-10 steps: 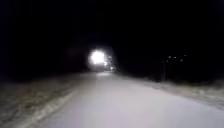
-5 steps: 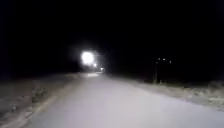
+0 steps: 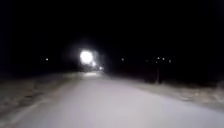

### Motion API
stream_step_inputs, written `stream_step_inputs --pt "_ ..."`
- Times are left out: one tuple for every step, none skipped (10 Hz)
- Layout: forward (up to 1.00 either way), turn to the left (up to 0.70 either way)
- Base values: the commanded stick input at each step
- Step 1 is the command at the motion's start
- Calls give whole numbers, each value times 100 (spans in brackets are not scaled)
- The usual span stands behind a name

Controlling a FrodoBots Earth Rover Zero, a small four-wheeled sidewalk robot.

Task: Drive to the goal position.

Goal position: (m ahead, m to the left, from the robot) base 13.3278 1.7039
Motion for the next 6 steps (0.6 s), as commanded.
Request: stream_step_inputs --pt "100 29" --pt "100 40" --pt "100 37" --pt "100 33" --pt "100 38" --pt "100 40"
